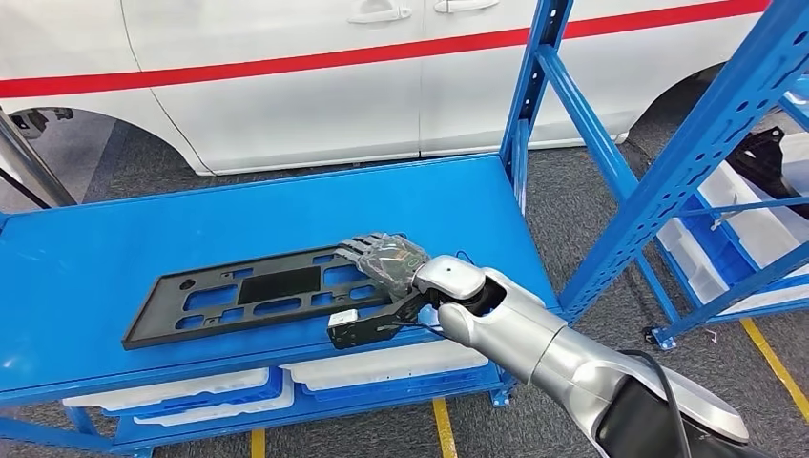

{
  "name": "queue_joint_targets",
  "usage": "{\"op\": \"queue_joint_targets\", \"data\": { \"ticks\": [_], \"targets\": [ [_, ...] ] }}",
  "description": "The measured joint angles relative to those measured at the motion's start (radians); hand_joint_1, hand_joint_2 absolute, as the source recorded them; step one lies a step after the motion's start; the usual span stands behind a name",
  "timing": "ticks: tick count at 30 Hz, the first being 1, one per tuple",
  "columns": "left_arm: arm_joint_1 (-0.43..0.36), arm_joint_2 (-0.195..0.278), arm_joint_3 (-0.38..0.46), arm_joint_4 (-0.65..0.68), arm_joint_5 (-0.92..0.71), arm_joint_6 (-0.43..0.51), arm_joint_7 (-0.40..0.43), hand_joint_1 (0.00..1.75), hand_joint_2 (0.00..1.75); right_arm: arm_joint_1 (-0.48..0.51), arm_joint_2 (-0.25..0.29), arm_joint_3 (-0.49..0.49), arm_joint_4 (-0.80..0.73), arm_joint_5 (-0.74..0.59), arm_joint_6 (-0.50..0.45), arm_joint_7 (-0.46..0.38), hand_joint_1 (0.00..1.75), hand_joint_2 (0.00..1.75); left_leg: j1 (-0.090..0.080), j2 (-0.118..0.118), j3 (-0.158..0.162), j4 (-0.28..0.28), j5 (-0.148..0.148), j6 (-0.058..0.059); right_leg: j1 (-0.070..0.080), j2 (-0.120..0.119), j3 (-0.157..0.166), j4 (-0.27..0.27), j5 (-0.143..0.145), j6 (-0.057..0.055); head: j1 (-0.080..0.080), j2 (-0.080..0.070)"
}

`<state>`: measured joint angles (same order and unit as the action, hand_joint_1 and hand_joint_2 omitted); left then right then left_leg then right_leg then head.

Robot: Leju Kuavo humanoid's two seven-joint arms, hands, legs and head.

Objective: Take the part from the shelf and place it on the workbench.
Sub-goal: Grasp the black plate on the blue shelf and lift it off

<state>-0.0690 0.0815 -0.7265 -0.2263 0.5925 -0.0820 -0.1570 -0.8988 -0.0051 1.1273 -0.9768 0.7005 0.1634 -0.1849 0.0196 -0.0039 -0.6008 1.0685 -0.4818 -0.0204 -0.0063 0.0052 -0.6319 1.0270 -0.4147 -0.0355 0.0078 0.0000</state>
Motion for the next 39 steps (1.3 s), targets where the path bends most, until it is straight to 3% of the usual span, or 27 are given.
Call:
{"op": "queue_joint_targets", "data": {
  "ticks": [2, 4, 6, 10, 12, 13, 14, 16, 18, 22, 24, 26, 27, 28, 29, 31, 32, 33, 36, 38, 39],
  "targets": [
    [-0.005, 0.005, 0.002, 0.003, 0.008, -0.001, -0.002, 0.0, 0.0, -0.003, 0.004, 0.0, 0.009, -0.017, 0.028, -0.001, 0.0, 1.75, -0.005, -0.001, 0.021, -0.059, 0.017, 0.011, 0.001, 0.0, -0.003, 0.001, 0.001, 0.011, 0.0, 0.0],
    [-0.006, 0.011, 0.006, 0.007, 0.02, -0.005, -0.004, 0.0, 0.0, -0.006, 0.01, 0.0, 0.023, -0.041, 0.067, 0.0, 0.0, 1.75, -0.007, -0.003, 0.022, -0.062, 0.028, 0.024, 0.002, 0.0, -0.004, -0.001, 0.003, 0.024, 0.0, 0.0],
    [-0.006, 0.015, 0.011, 0.011, 0.032, -0.011, -0.007, 0.0, 0.0, -0.013, 0.015, 0.0, 0.041, -0.065, 0.106, 0.0, 0.0, 1.75, -0.003, -0.001, 0.026, -0.07, 0.042, 0.037, 0.002, -0.001, -0.012, 0.02, -0.016, 0.034, 0.001, 0.0],
    [-0.007, 0.02, 0.027, 0.017, 0.047, -0.014, -0.013, 0.0, 0.0, -0.026, 0.021, 0.0, 0.079, -0.095, 0.145, 0.0, 0.0, 1.75, -0.002, 0.001, 0.023, -0.074, 0.049, 0.047, 0.0, -0.002, -0.099, 0.22, -0.127, 0.044, 0.001, 0.0],
    [-0.006, 0.022, 0.032, 0.02, 0.052, -0.014, -0.014, 0.0, 0.0, -0.026, 0.023, 0.0, 0.096, -0.103, 0.152, 0.0, 0.0, 1.75, -0.003, 0.0, 0.022, -0.073, 0.049, 0.047, 0.0, -0.002, -0.127, 0.285, -0.141, 0.045, 0.001, 0.0],
    [-0.006, 0.023, 0.035, 0.022, 0.054, -0.014, -0.014, 0.0, 0.0, -0.026, 0.024, 0.0, 0.104, -0.106, 0.154, 0.0, 0.0, 1.75, -0.003, 0.0, 0.022, -0.072, 0.049, 0.047, 0.0, -0.003, -0.122, 0.278, -0.128, 0.044, 0.001, 0.0],
    [-0.006, 0.023, 0.037, 0.023, 0.055, -0.013, -0.014, 0.0, 0.0, -0.028, 0.026, 0.0, 0.111, -0.108, 0.155, 0.0, 0.0, 1.75, -0.003, -0.001, 0.022, -0.07, 0.048, 0.046, 0.0, -0.003, -0.097, 0.234, -0.099, 0.042, 0.001, 0.0],
    [-0.007, 0.023, 0.044, 0.023, 0.058, -0.012, -0.015, 0.0, 0.0, -0.034, 0.03, 0.0, 0.122, -0.11, 0.155, 0.0, 0.0, 1.75, -0.006, -0.002, 0.021, -0.064, 0.044, 0.04, 0.002, -0.003, -0.024, 0.095, -0.043, 0.035, 0.001, 0.0],
    [-0.007, 0.023, 0.05, 0.023, 0.062, -0.011, -0.018, 0.0, 0.0, -0.041, 0.037, 0.0, 0.133, -0.114, 0.156, -0.001, 0.0, 1.75, -0.009, -0.003, 0.017, -0.058, 0.041, 0.032, 0.005, -0.002, 0.015, 0.015, -0.024, 0.027, 0.0, 0.0],
    [-0.009, 0.026, 0.059, 0.023, 0.071, -0.012, -0.021, 0.0, 0.0, -0.049, 0.055, 0.001, 0.157, -0.13, 0.174, -0.004, 0.0, 1.75, -0.006, -0.002, 0.009, -0.044, 0.027, 0.013, 0.004, -0.002, 0.018, 0.0, -0.02, 0.009, 0.0, 0.0],
    [-0.011, 0.029, 0.068, 0.023, 0.083, -0.011, -0.025, 0.0, 0.0, -0.054, 0.067, 0.001, 0.171, -0.141, 0.183, -0.004, 0.0, 1.75, -0.005, -0.001, -0.026, 0.036, -0.023, 0.003, 0.0, -0.003, 0.02, -0.006, -0.017, 0.0, 0.0, 0.0],
    [-0.012, 0.029, 0.08, 0.024, 0.095, -0.006, -0.03, 0.0, 0.0, -0.055, 0.075, 0.002, 0.187, -0.15, 0.192, -0.005, 0.0, 1.75, -0.004, -0.001, -0.086, 0.166, -0.08, -0.004, 0.0, -0.004, 0.019, -0.006, -0.016, -0.003, -0.001, 0.0],
    [-0.011, 0.029, 0.085, 0.024, 0.1, -0.003, -0.031, 0.0, 0.0, -0.055, 0.078, 0.004, 0.196, -0.154, 0.196, -0.007, 0.0, 1.75, -0.003, -0.001, -0.108, 0.212, -0.092, -0.006, 0.001, -0.005, 0.019, -0.005, -0.016, -0.003, -0.001, 0.0],
    [-0.01, 0.028, 0.09, 0.024, 0.105, 0.0, -0.033, 0.0, 0.0, -0.055, 0.081, 0.005, 0.204, -0.157, 0.199, -0.01, 0.01, 1.75, -0.003, -0.001, -0.112, 0.22, -0.083, -0.006, 0.001, -0.005, 0.019, -0.004, -0.017, -0.004, -0.001, 0.0],
    [-0.009, 0.028, 0.096, 0.024, 0.109, 0.002, -0.035, 0.0, 0.0, -0.056, 0.084, 0.007, 0.212, -0.16, 0.201, -0.013, 0.02, 1.75, -0.003, -0.001, -0.096, 0.187, -0.057, -0.005, 0.001, -0.004, 0.019, -0.003, -0.017, -0.004, -0.001, 0.0],
    [-0.009, 0.029, 0.106, 0.024, 0.118, 0.004, -0.039, 0.0, 0.0, -0.061, 0.093, 0.009, 0.228, -0.164, 0.205, -0.02, 0.03, 1.75, -0.004, -0.001, -0.028, 0.049, 0.01, 0.002, 0.002, -0.002, 0.022, -0.003, -0.017, -0.003, 0.0, 0.0],
    [-0.009, 0.03, 0.112, 0.025, 0.122, 0.004, -0.041, 0.0, 0.0, -0.064, 0.096, 0.01, 0.236, -0.165, 0.206, -0.022, 0.03, 1.75, -0.006, -0.001, 0.002, -0.011, 0.029, 0.007, 0.003, 0.0, 0.022, -0.002, -0.017, 0.0, 0.0, 0.0],
    [-0.01, 0.03, 0.117, 0.025, 0.124, 0.004, -0.043, 0.0, 0.0, -0.066, 0.099, 0.01, 0.243, -0.166, 0.206, -0.023, 0.03, 1.75, -0.008, -0.001, 0.02, -0.049, 0.037, 0.012, 0.004, 0.001, 0.021, -0.002, -0.017, 0.004, 0.0, 0.0],
    [-0.009, 0.03, 0.128, 0.025, 0.127, 0.004, -0.045, 0.0, 0.0, -0.07, 0.104, 0.012, 0.261, -0.168, 0.203, -0.027, 0.03, 1.75, -0.011, -0.002, 0.028, -0.07, 0.041, 0.026, 0.005, 0.004, 0.02, -0.004, -0.014, 0.021, 0.0, 0.0],
    [-0.008, 0.03, 0.129, 0.026, 0.128, 0.004, -0.045, 0.0, 0.0, -0.072, 0.106, 0.013, 0.27, -0.169, 0.201, -0.03, 0.62, 1.75, -0.006, 0.001, 0.032, -0.08, 0.049, 0.039, 0.004, 0.004, 0.009, 0.024, -0.036, 0.032, 0.0, 0.0],
    [-0.008, 0.03, 0.13, 0.026, 0.128, 0.004, -0.045, 0.0, 0.0, -0.073, 0.106, 0.013, 0.274, -0.169, 0.201, -0.031, 0.99, 1.75, -0.004, 0.002, 0.033, -0.083, 0.052, 0.044, 0.003, 0.003, -0.01, 0.068, -0.065, 0.036, 0.0, 0.0]
  ]
}}
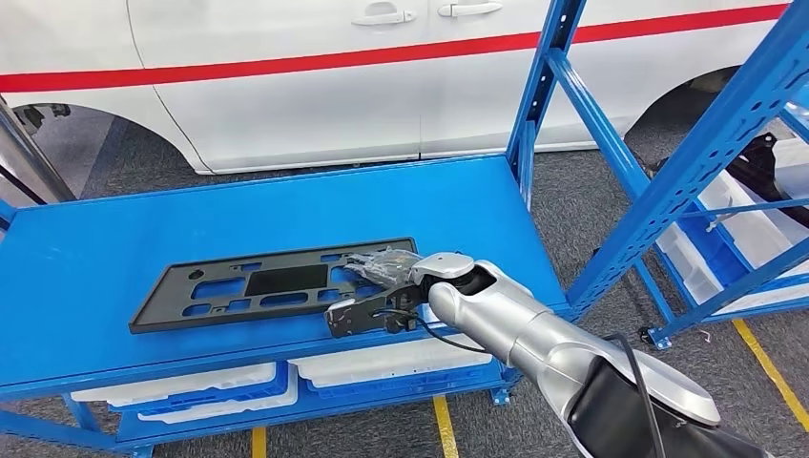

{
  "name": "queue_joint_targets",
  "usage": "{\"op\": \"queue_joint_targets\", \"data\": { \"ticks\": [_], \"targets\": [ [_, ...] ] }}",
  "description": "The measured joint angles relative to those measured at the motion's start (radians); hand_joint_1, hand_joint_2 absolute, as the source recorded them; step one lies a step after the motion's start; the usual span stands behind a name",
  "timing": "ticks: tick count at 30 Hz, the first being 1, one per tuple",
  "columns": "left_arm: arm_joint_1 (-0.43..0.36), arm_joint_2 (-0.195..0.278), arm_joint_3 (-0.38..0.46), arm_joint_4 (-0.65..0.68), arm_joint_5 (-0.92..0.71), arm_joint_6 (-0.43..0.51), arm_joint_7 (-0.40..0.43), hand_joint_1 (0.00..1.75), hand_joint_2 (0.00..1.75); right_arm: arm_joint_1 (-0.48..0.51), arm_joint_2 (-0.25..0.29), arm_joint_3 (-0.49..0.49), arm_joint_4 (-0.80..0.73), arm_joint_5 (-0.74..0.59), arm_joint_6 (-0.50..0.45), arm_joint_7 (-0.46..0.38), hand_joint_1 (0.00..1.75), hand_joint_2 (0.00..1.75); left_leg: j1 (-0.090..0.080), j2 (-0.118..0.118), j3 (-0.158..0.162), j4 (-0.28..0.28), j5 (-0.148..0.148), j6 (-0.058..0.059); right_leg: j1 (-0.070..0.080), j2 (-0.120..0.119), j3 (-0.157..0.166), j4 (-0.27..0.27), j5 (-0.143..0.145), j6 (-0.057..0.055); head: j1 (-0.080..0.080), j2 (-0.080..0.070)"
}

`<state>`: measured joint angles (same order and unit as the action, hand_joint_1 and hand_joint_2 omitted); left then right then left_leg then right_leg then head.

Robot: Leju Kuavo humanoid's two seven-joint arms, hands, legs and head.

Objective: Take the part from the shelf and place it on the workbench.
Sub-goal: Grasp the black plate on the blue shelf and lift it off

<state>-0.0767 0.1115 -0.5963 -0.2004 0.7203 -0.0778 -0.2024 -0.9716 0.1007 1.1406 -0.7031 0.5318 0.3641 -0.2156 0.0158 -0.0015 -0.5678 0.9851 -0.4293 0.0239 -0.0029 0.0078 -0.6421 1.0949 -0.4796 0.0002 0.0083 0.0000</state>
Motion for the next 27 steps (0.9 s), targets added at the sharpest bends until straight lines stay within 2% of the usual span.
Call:
{"op": "queue_joint_targets", "data": {
  "ticks": [1, 2, 3, 4, 5, 7, 9, 12, 14, 15, 17, 18, 19, 20, 21, 23, 24, 25, 27],
  "targets": [
    [0.0, 0.0, 0.001, 0.0, 0.0, 0.0, 0.0, 0.0, 0.0, 0.0, 0.0, 0.002, 0.004, 0.0, -0.001, -0.001, 1.37, 1.75, -0.001, 0.001, -0.001, 0.0, 0.001, 0.002, -0.002, -0.001, -0.027, 0.062, -0.035, 0.003, 0.0, 0.0],
    [0.001, 0.0, 0.001, 0.0, 0.001, 0.0, 0.0, 0.0, 0.0, 0.0, 0.0, 0.003, 0.007, -0.001, -0.002, -0.002, 1.49, 1.75, -0.001, 0.001, -0.004, 0.001, 0.001, 0.004, -0.003, -0.001, -0.059, 0.132, -0.069, 0.006, 0.0, 0.0],
    [0.001, 0.0, 0.002, 0.0, 0.003, 0.0, -0.001, 0.0, 0.0, 0.0, 0.0, 0.005, 0.01, -0.003, -0.004, -0.004, 1.54, 1.75, -0.001, 0.002, -0.006, 0.003, 0.001, 0.004, -0.004, -0.002, -0.085, 0.189, -0.089, 0.008, 0.0, 0.0],
    [0.002, 0.0, 0.003, 0.001, 0.004, 0.0, -0.001, 0.0, 0.0, -0.001, 0.0, 0.006, 0.013, -0.007, -0.006, -0.005, 1.58, 1.75, -0.001, 0.002, -0.006, 0.004, 0.001, 0.003, -0.006, -0.002, -0.096, 0.214, -0.09, 0.01, 0.0, 0.0],
    [0.002, -0.001, 0.005, 0.001, 0.006, 0.0, -0.002, 0.0, 0.0, -0.003, 0.001, 0.006, 0.015, -0.01, -0.008, -0.006, 1.58, 1.75, -0.001, 0.001, -0.006, 0.006, 0.0, 0.003, -0.008, -0.003, -0.087, 0.199, -0.072, 0.011, 0.0, 0.0],
    [0.003, -0.003, 0.01, 0.001, 0.011, 0.0, -0.007, 0.0, 0.0, -0.008, 0.002, 0.006, 0.016, -0.016, -0.008, -0.006, 1.61, 1.75, 0.0, 0.0, -0.005, 0.012, -0.004, -0.002, -0.012, -0.004, -0.02, 0.072, -0.008, 0.009, 0.0, 0.0],
    [0.005, -0.006, 0.018, 0.002, 0.017, 0.001, -0.014, 0.0, 0.0, -0.014, 0.006, 0.006, 0.016, -0.021, -0.01, -0.006, 1.62, 1.75, -0.003, -0.003, -0.008, 0.022, -0.01, -0.012, -0.01, -0.003, 0.034, -0.036, 0.025, 0.003, 0.0, 0.0],
    [0.01, -0.009, 0.026, 0.002, 0.025, 0.002, -0.02, 0.0, 0.0, -0.02, 0.013, 0.006, 0.016, -0.029, -0.012, -0.006, 1.62, 1.75, -0.004, -0.005, -0.009, 0.023, -0.011, -0.028, -0.006, -0.002, 0.044, -0.057, 0.025, -0.013, 0.0, 0.0],
    [0.013, -0.011, 0.029, 0.003, 0.026, 0.001, -0.023, 0.0, 0.0, -0.022, 0.018, 0.006, 0.016, -0.031, -0.011, -0.006, 1.62, 1.75, -0.001, -0.004, -0.017, 0.044, -0.03, -0.038, -0.009, -0.005, 0.047, -0.063, 0.03, -0.026, -0.001, 0.0],
    [0.015, -0.012, 0.03, 0.003, 0.027, 0.001, -0.025, 0.0, 0.0, -0.023, 0.021, 0.006, 0.016, -0.031, -0.011, -0.006, 1.62, 1.75, -0.001, -0.004, -0.034, 0.083, -0.056, -0.043, -0.011, -0.007, 0.047, -0.066, 0.032, -0.031, -0.001, 0.0],
    [0.017, -0.013, 0.032, 0.005, 0.027, 0.001, -0.027, 0.0, 0.0, -0.024, 0.023, 0.007, 0.016, -0.031, -0.011, -0.005, 1.61, 1.75, 0.0, -0.003, -0.092, 0.212, -0.12, -0.05, -0.011, -0.01, 0.046, -0.067, 0.034, -0.035, -0.001, 0.0],
    [0.019, -0.013, 0.034, 0.006, 0.028, 0.001, -0.028, 0.0, 0.0, -0.024, 0.023, 0.009, 0.016, -0.032, -0.011, -0.004, 1.61, 1.75, 0.0, -0.002, -0.12, 0.273, -0.142, -0.052, -0.01, -0.01, 0.045, -0.067, 0.034, -0.036, -0.001, 0.0],
    [0.022, -0.014, 0.036, 0.006, 0.029, 0.001, -0.028, 0.0, 0.0, -0.024, 0.023, 0.01, 0.016, -0.033, -0.012, -0.003, 1.6, 1.75, 0.001, -0.002, -0.136, 0.307, -0.147, -0.053, -0.009, -0.01, 0.045, -0.067, 0.034, -0.036, -0.001, 0.0],
    [0.025, -0.014, 0.039, 0.007, 0.031, 0.001, -0.029, 0.0, 0.0, -0.024, 0.023, 0.012, 0.016, -0.034, -0.012, -0.003, 1.61, 1.75, 0.001, -0.002, -0.132, 0.301, -0.131, -0.053, -0.009, -0.01, 0.046, -0.067, 0.034, -0.036, -0.001, 0.0],
    [0.026, -0.015, 0.042, 0.008, 0.033, 0.001, -0.031, 0.0, 0.0, -0.026, 0.023, 0.013, 0.016, -0.035, -0.012, -0.003, 1.61, 1.75, 0.001, -0.002, -0.11, 0.256, -0.1, -0.051, -0.009, -0.01, 0.048, -0.067, 0.034, -0.035, -0.001, 0.0],
    [0.027, -0.015, 0.047, 0.011, 0.036, 0.001, -0.036, 0.0, 0.0, -0.031, 0.023, 0.014, 0.016, -0.039, -0.012, -0.001, 1.61, 1.75, 0.0, -0.002, -0.04, 0.114, -0.035, -0.046, -0.007, -0.008, 0.051, -0.066, 0.032, -0.032, -0.001, 0.0],
    [0.027, -0.015, 0.048, 0.011, 0.037, 0.001, -0.038, 0.0, 0.0, -0.034, 0.023, 0.015, 0.016, -0.041, -0.012, 0.001, 1.61, 1.75, -0.001, -0.002, -0.014, 0.061, -0.021, -0.042, -0.006, -0.006, 0.05, -0.065, 0.032, -0.028, -0.001, 0.0],
    [0.027, -0.016, 0.048, 0.012, 0.038, 0.001, -0.042, 0.0, 0.0, -0.038, 0.023, 0.015, 0.017, -0.043, -0.013, 0.004, 1.61, 1.75, -0.003, -0.002, 0.0, 0.031, -0.018, -0.037, -0.004, -0.004, 0.05, -0.065, 0.033, -0.024, -0.001, 0.0],
    [0.028, -0.017, 0.049, 0.013, 0.04, 0.001, -0.048, 0.0, 0.0, -0.043, 0.023, 0.015, 0.018, -0.047, -0.014, 0.011, 1.61, 1.75, -0.005, -0.002, 0.005, 0.018, -0.021, -0.027, -0.003, 0.001, 0.051, -0.07, 0.037, -0.011, 0.0, 0.0]
  ]
}}
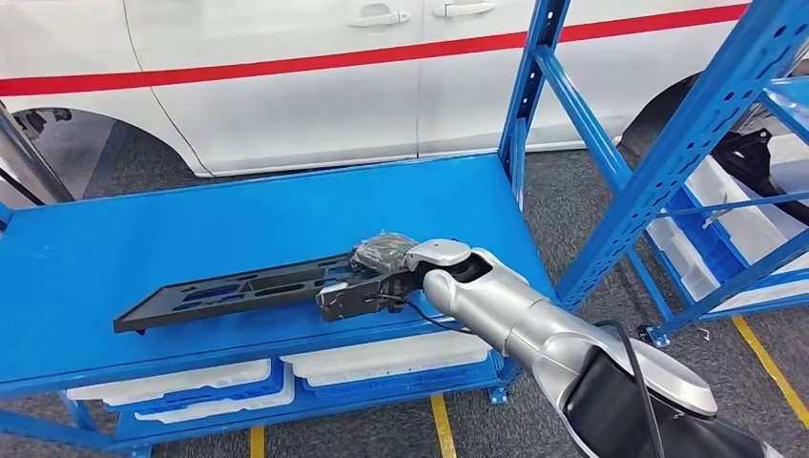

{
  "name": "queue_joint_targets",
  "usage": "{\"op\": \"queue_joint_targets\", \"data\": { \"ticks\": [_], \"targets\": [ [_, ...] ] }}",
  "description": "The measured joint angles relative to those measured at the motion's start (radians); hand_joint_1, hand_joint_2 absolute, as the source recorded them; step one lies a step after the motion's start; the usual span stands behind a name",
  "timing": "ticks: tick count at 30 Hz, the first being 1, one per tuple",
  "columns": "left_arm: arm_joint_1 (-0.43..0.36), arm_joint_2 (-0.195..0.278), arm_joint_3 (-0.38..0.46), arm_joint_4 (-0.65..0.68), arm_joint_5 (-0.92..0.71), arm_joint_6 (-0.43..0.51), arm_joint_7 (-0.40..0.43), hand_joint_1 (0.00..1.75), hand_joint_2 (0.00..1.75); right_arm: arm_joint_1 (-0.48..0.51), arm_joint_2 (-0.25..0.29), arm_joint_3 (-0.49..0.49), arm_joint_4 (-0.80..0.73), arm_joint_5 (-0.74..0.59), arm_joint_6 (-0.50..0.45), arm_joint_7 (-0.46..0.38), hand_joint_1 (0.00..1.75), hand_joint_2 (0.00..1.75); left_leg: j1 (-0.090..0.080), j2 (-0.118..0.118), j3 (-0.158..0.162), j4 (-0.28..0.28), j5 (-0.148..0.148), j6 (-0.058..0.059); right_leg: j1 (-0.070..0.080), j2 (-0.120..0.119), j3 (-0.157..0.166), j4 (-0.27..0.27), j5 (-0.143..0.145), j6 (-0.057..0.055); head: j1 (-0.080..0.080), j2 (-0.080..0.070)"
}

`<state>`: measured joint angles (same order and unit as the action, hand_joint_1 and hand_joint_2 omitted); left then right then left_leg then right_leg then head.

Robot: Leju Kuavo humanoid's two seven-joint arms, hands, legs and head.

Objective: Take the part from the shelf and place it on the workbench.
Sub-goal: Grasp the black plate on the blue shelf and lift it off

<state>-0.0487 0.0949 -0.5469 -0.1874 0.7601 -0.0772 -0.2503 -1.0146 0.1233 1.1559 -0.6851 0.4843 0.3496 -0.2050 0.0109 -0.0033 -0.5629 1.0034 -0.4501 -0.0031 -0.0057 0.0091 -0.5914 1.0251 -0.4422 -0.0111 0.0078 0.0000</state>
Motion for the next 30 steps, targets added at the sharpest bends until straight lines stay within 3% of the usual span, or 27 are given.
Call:
{"op": "queue_joint_targets", "data": {
  "ticks": [1, 3, 5, 11, 14, 15, 18, 20, 21, 23, 24, 25, 26, 28, 30],
  "targets": [
    [0.001, -0.001, 0.001, 0.0, 0.001, 0.0, -0.002, 0.0, 0.0, -0.001, -0.001, 0.0, 0.001, -0.001, -0.001, 0.002, 1.62, 1.75, 0.002, 0.002, 0.003, -0.005, 0.004, 0.006, 0.0, 0.001, 0.001, 0.001, -0.001, 0.006, 0.0, 0.0],
    [0.001, -0.003, 0.002, 0.0, 0.001, -0.001, -0.006, 0.0, 0.87, -0.003, -0.003, 0.0, 0.003, -0.003, -0.002, 0.002, 1.62, 1.75, 0.007, 0.007, 0.008, -0.016, 0.013, 0.02, 0.0, 0.0, -0.01, 0.029, -0.025, 0.015, 0.001, 0.0],
    [0.001, -0.004, 0.004, 0.0, 0.002, -0.001, -0.007, 0.0, 1.75, -0.004, -0.004, 0.0, 0.004, -0.004, -0.002, 0.002, 1.62, 1.75, 0.008, 0.009, 0.008, -0.02, 0.018, 0.026, 0.0, -0.001, -0.026, 0.064, -0.053, 0.018, 0.001, 0.0],
    [0.001, -0.005, 0.004, 0.001, 0.002, -0.002, -0.007, 0.0, 1.75, -0.004, -0.005, 0.0, 0.005, -0.004, -0.002, 0.002, 1.61, 1.75, 0.008, 0.01, 0.007, -0.02, 0.019, 0.028, -0.001, -0.001, -0.037, 0.088, -0.068, 0.018, 0.001, 0.0],
    [0.004, -0.006, 0.005, 0.002, 0.003, -0.003, -0.019, 0.0, 1.75, -0.003, -0.008, 0.0, 0.006, -0.005, -0.008, 0.002, 1.61, 1.75, 0.006, 0.012, 0.002, -0.018, 0.019, 0.029, -0.001, -0.002, -0.099, 0.224, -0.13, 0.02, 0.001, 0.0],
    [0.006, -0.007, 0.007, 0.003, 0.005, -0.003, -0.031, 0.0, 1.75, -0.004, -0.012, 0.0, 0.006, -0.007, -0.012, 0.003, 1.61, 1.75, 0.006, 0.012, 0.001, -0.016, 0.019, 0.029, -0.002, -0.003, -0.092, 0.217, -0.116, 0.019, 0.001, 0.0],
    [0.008, -0.012, 0.019, 0.003, 0.01, -0.007, -0.055, 0.0, 1.75, -0.008, -0.02, 0.0, 0.002, -0.014, -0.016, 0.003, 1.61, 1.75, 0.003, 0.004, -0.004, -0.004, 0.014, 0.006, -0.001, -0.005, 0.009, 0.017, -0.016, -0.004, 0.001, 0.0],
    [0.009, -0.015, 0.023, 0.004, 0.011, -0.008, -0.054, 0.0, 1.75, -0.008, -0.021, 0.001, -0.003, -0.016, -0.016, 0.002, 1.61, 1.75, 0.005, 0.001, -0.02, 0.031, -0.012, -0.012, -0.002, -0.009, 0.019, -0.01, -0.008, -0.021, 0.0, 0.0],
    [0.008, -0.015, 0.023, 0.005, 0.012, -0.005, -0.051, 0.0, 1.75, -0.007, -0.02, 0.001, -0.004, -0.016, -0.016, 0.002, 1.61, 1.75, 0.006, 0.001, -0.041, 0.077, -0.041, -0.016, -0.004, -0.012, 0.019, -0.013, -0.006, -0.024, 0.0, 0.0],
    [0.009, -0.016, 0.024, 0.007, 0.017, 0.006, -0.037, 0.0, 1.75, -0.006, -0.02, 0.002, -0.006, -0.016, -0.017, 0.004, 1.61, 1.75, 0.008, 0.001, -0.1, 0.209, -0.106, -0.024, -0.004, -0.015, 0.015, -0.013, -0.005, -0.027, 0.0, 0.0],
    [0.01, -0.017, 0.024, 0.008, 0.019, 0.011, -0.029, 0.0, 1.75, -0.005, -0.02, 0.004, -0.007, -0.014, -0.02, 0.005, 1.61, 1.75, 0.008, 0.001, -0.123, 0.259, -0.121, -0.026, -0.004, -0.017, 0.015, -0.013, -0.005, -0.027, 0.0, 0.0],
    [0.012, -0.017, 0.024, 0.008, 0.021, 0.015, -0.021, 0.0, 1.75, -0.004, -0.02, 0.005, -0.008, -0.011, -0.025, 0.007, 1.61, 1.75, 0.009, 0.001, -0.13, 0.276, -0.118, -0.027, -0.004, -0.017, 0.014, -0.012, -0.005, -0.027, 0.0, 0.0],
    [0.014, -0.018, 0.024, 0.009, 0.022, 0.018, -0.017, 0.0, 1.75, -0.003, -0.02, 0.006, -0.01, -0.002, -0.037, 0.012, 1.61, 1.75, 0.01, 0.001, -0.117, 0.252, -0.096, -0.027, -0.004, -0.017, 0.015, -0.011, -0.005, -0.026, 0.0, 0.0],
    [0.015, -0.018, 0.026, 0.01, 0.026, 0.019, -0.013, 0.0, 1.75, -0.001, -0.02, 0.008, -0.018, 0.025, -0.075, 0.026, 1.61, 1.75, 0.011, 0.002, -0.05, 0.117, -0.032, -0.024, -0.005, -0.017, 0.015, -0.008, -0.006, -0.023, 0.0, 0.0],
    [0.014, -0.019, 0.028, 0.011, 0.031, 0.018, -0.014, 0.0, 1.75, 0.001, -0.022, 0.008, -0.029, 0.063, -0.121, 0.049, 1.61, 1.75, 0.007, 0.001, 0.0, 0.013, -0.002, -0.016, -0.002, -0.016, 0.012, -0.005, -0.007, -0.013, 0.0, 0.0]
  ]
}}
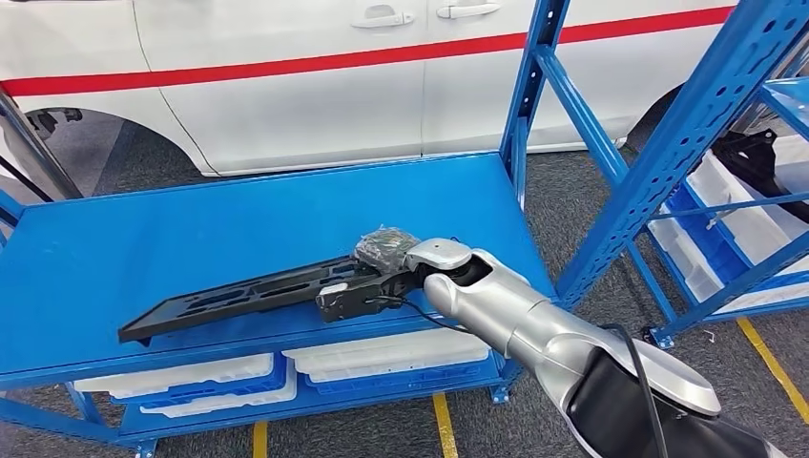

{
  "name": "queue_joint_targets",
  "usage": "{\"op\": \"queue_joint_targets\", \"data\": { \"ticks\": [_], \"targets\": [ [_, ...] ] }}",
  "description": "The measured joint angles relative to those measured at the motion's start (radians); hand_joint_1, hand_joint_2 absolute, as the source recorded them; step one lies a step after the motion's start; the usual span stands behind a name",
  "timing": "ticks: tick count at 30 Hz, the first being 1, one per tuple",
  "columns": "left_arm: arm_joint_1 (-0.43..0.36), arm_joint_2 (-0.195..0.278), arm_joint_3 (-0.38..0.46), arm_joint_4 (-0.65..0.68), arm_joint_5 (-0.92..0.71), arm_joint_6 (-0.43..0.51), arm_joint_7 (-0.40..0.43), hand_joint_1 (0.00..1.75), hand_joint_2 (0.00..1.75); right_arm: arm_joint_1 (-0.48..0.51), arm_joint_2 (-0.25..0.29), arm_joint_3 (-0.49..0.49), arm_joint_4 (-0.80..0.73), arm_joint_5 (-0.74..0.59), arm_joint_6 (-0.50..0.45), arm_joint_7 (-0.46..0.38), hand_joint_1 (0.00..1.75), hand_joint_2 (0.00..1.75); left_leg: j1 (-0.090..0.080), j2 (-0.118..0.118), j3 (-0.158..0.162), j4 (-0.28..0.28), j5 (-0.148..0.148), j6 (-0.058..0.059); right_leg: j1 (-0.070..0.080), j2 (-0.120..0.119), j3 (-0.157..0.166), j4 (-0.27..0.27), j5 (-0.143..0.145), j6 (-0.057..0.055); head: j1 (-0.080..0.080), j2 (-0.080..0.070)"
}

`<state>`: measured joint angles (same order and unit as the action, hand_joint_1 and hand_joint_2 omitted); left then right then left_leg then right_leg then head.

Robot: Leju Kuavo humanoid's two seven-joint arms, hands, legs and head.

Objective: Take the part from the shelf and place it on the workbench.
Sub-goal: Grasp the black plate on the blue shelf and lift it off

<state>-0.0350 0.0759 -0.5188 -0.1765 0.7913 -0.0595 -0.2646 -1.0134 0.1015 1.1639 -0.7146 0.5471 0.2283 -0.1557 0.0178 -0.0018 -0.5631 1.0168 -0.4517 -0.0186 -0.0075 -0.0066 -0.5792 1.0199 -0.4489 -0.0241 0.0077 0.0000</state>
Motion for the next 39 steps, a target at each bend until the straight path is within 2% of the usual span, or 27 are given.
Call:
{"op": "queue_joint_targets", "data": {
  "ticks": [3, 5, 6, 8, 9, 10, 11, 12, 14, 15, 17, 19, 20, 22, 24, 25, 26, 27, 29, 30, 31, 34, 35, 36, 39],
  "targets": [
    [0.001, -0.004, 0.002, 0.001, 0.005, 0.0, -0.002, 0.0, 1.75, 0.016, -0.009, -0.001, -0.025, 0.085, -0.083, 0.053, 1.61, 1.75, -0.004, -0.001, 0.003, -0.018, 0.007, 0.018, 0.002, 0.001, -0.005, -0.002, 0.005, 0.019, 0.0, 0.0],
    [0.002, -0.008, 0.002, 0.001, 0.007, 0.001, 0.0, 0.0, 1.75, 0.03, -0.022, -0.006, -0.054, 0.152, -0.142, 0.087, 1.61, 1.75, 0.0, 0.001, 0.0, -0.023, 0.014, 0.032, 0.001, 0.003, -0.019, 0.023, -0.014, 0.029, 0.001, 0.0],
    [0.002, -0.011, 0.002, 0.001, 0.007, 0.003, 0.001, 0.0, 1.75, 0.036, -0.03, -0.012, -0.071, 0.185, -0.168, 0.101, 1.61, 1.75, 0.001, 0.002, -0.002, -0.025, 0.017, 0.038, 0.001, 0.004, -0.039, 0.063, -0.04, 0.033, 0.001, 0.0],
    [0.002, -0.014, 0.002, 0.001, 0.007, 0.006, 0.005, 0.0, 1.75, 0.05, -0.045, -0.03, -0.104, 0.239, -0.21, 0.124, 1.61, 1.75, -0.001, 0.003, -0.007, -0.025, 0.018, 0.044, 0.0, 0.005, -0.102, 0.193, -0.106, 0.036, 0.001, 0.0],
    [0.002, -0.015, 0.002, 0.001, 0.007, 0.007, 0.007, 0.0, 1.75, 0.059, -0.052, -0.04, -0.118, 0.26, -0.226, 0.132, 1.61, 1.75, -0.002, 0.003, -0.008, -0.024, 0.018, 0.046, 0.0, 0.005, -0.131, 0.253, -0.127, 0.038, 0.001, 0.0],
    [0.002, -0.017, 0.002, 0.002, 0.007, 0.008, 0.009, 0.0, 1.75, 0.069, -0.059, -0.049, -0.13, 0.277, -0.238, 0.138, 1.61, 1.75, -0.003, 0.003, -0.009, -0.022, 0.017, 0.047, 0.0, 0.005, -0.149, 0.287, -0.13, 0.038, 0.001, 0.0],
    [0.002, -0.018, 0.002, 0.002, 0.006, 0.009, 0.01, 0.0, 1.75, 0.078, -0.064, -0.057, -0.141, 0.293, -0.25, 0.145, 1.61, 1.75, -0.004, 0.002, -0.009, -0.02, 0.015, 0.047, 0.0, 0.005, -0.149, 0.281, -0.113, 0.036, 0.001, 0.0],
    [0.002, -0.021, 0.002, 0.002, 0.006, 0.009, 0.01, 0.0, 1.75, 0.087, -0.069, -0.067, -0.154, 0.315, -0.262, 0.155, 1.61, 1.75, -0.005, 0.0, -0.009, -0.017, 0.013, 0.047, 0.0, 0.005, -0.13, 0.237, -0.079, 0.034, 0.001, 0.0],
    [0.001, -0.026, 0.002, 0.002, 0.003, 0.011, 0.012, 0.0, 1.75, 0.103, -0.078, -0.096, -0.19, 0.383, -0.298, 0.178, 1.61, 1.75, -0.007, -0.001, -0.012, -0.007, 0.005, 0.042, 0.003, 0.005, -0.071, 0.102, -0.011, 0.024, 0.001, 0.0],
    [0.001, -0.029, 0.002, 0.002, 0.002, 0.013, 0.013, 0.0, 1.75, 0.114, -0.081, -0.115, -0.212, 0.429, -0.323, 0.191, 1.61, 1.75, -0.009, -0.002, -0.015, -0.002, 0.002, 0.038, 0.005, 0.005, -0.05, 0.053, 0.005, 0.02, 0.001, 0.0],
    [0.0, -0.033, 0.002, 0.002, 0.001, 0.019, 0.015, 0.0, 1.75, 0.138, -0.089, -0.153, -0.255, 0.522, -0.381, 0.215, 1.61, 1.75, -0.012, -0.002, -0.021, 0.003, -0.001, 0.03, 0.009, 0.007, -0.041, 0.022, 0.004, 0.015, 0.001, 0.0],
    [0.001, -0.035, 0.0, 0.002, -0.001, 0.022, 0.019, 0.0, 1.75, 0.167, -0.098, -0.185, -0.293, 0.598, -0.439, 0.233, 1.61, 1.75, -0.01, -0.001, -0.022, 0.004, -0.006, 0.021, 0.007, 0.008, -0.038, 0.014, 0.006, 0.006, 0.001, 0.0],
    [0.001, -0.038, -0.002, 0.002, -0.004, 0.023, 0.022, 0.0, 1.75, 0.181, -0.103, -0.2, -0.313, 0.629, -0.468, 0.241, 1.61, 1.75, -0.008, -0.001, -0.027, 0.018, -0.018, 0.015, 0.004, 0.007, -0.035, 0.009, 0.007, 0.001, 0.0, 0.0],
    [0.001, -0.041, -0.005, 0.002, -0.009, 0.025, 0.031, 0.0, 1.75, 0.209, -0.11, -0.234, -0.356, 0.676, -0.517, 0.25, 1.61, 1.75, -0.005, 0.0, -0.065, 0.102, -0.067, 0.005, 0.001, 0.007, -0.031, 0.004, 0.01, -0.007, 0.0, 0.0],
    [0.001, -0.043, -0.007, 0.002, -0.016, 0.026, 0.043, 0.0, 1.75, 0.24, -0.116, -0.273, -0.4, 0.707, -0.547, 0.257, 1.61, 1.75, -0.003, 0.0, -0.125, 0.228, -0.123, -0.002, 0.001, 0.006, -0.03, 0.005, 0.011, -0.011, 0.0, 0.0],
    [0.001, -0.045, -0.008, 0.002, -0.018, 0.025, 0.047, 0.0, 1.75, 0.255, -0.118, -0.289, -0.418, 0.715, -0.551, 0.258, 1.61, 1.75, -0.003, 0.0, -0.144, 0.266, -0.131, -0.004, 0.001, 0.006, -0.03, 0.006, 0.01, -0.011, 0.0, 0.0],
    [0.001, -0.046, -0.009, 0.002, -0.02, 0.025, 0.05, 0.0, 1.75, 0.268, -0.12, -0.303, -0.434, 0.721, -0.553, 0.26, 1.61, 1.75, -0.003, 0.0, -0.147, 0.269, -0.12, -0.005, 0.001, 0.007, -0.03, 0.006, 0.01, -0.011, 0.0, 0.0],
    [0.001, -0.047, -0.009, 0.002, -0.02, 0.024, 0.051, 0.0, 1.75, 0.277, -0.122, -0.315, -0.447, 0.724, -0.553, 0.261, 1.61, 1.75, -0.002, 0.0, -0.128, 0.228, -0.089, -0.004, 0.001, 0.008, -0.03, 0.007, 0.01, -0.011, 0.0, 0.0],
    [0.0, -0.048, -0.01, 0.002, -0.021, 0.023, 0.052, 0.0, 1.75, 0.287, -0.127, -0.33, -0.469, 0.727, -0.553, 0.261, 1.61, 1.75, -0.004, 0.0, -0.063, 0.093, -0.023, 0.003, 0.003, 0.012, -0.031, 0.01, 0.009, -0.008, 0.0, 0.0],
    [0.0, -0.048, -0.01, 0.002, -0.021, 0.023, 0.052, 0.0, 1.75, 0.289, -0.129, -0.336, -0.477, 0.728, -0.553, 0.261, 1.61, 1.75, -0.005, -0.001, -0.038, 0.04, -0.004, 0.008, 0.005, 0.013, -0.033, 0.012, 0.009, -0.005, 0.0, 0.0],
    [-0.001, -0.048, -0.01, 0.002, -0.021, 0.023, 0.052, 0.0, 1.75, 0.291, -0.13, -0.34, -0.485, 0.729, -0.553, 0.261, 1.61, 1.75, -0.007, -0.003, -0.025, 0.012, 0.003, 0.013, 0.006, 0.014, -0.035, 0.013, 0.01, 0.0, 0.0, 0.0],
    [-0.004, -0.049, -0.011, 0.002, -0.021, 0.023, 0.052, 0.0, 1.75, 0.298, -0.134, -0.35, -0.5, 0.729, -0.553, 0.261, 1.61, 1.75, -0.008, -0.004, -0.025, -0.002, 0.01, 0.028, 0.005, 0.014, -0.039, 0.014, 0.012, 0.016, 0.0, 0.0],
    [-0.004, -0.051, -0.011, 0.002, -0.021, 0.023, 0.052, 0.0, 1.75, 0.3, -0.135, -0.352, -0.503, 0.729, -0.553, 0.261, 1.61, 1.75, -0.007, -0.002, -0.026, -0.006, 0.016, 0.036, 0.005, 0.013, -0.042, 0.024, 0.0, 0.022, 0.001, 0.0],
    [-0.004, -0.052, -0.012, 0.002, -0.021, 0.022, 0.052, 0.0, 1.75, 0.301, -0.137, -0.354, -0.506, 0.73, -0.553, 0.262, 1.61, 1.75, -0.005, 0.0, -0.029, -0.01, 0.022, 0.044, 0.004, 0.013, -0.052, 0.05, -0.026, 0.027, 0.001, 0.0],
    [-0.005, -0.055, -0.015, 0.002, -0.028, 0.02, 0.051, 0.0, 1.75, 0.314, -0.143, -0.367, -0.516, 0.742, -0.554, 0.272, 1.61, 1.75, -0.006, 0.003, -0.045, -0.011, 0.037, 0.056, 0.001, 0.012, -0.108, 0.223, -0.146, 0.036, 0.001, 0.0]
  ]
}}
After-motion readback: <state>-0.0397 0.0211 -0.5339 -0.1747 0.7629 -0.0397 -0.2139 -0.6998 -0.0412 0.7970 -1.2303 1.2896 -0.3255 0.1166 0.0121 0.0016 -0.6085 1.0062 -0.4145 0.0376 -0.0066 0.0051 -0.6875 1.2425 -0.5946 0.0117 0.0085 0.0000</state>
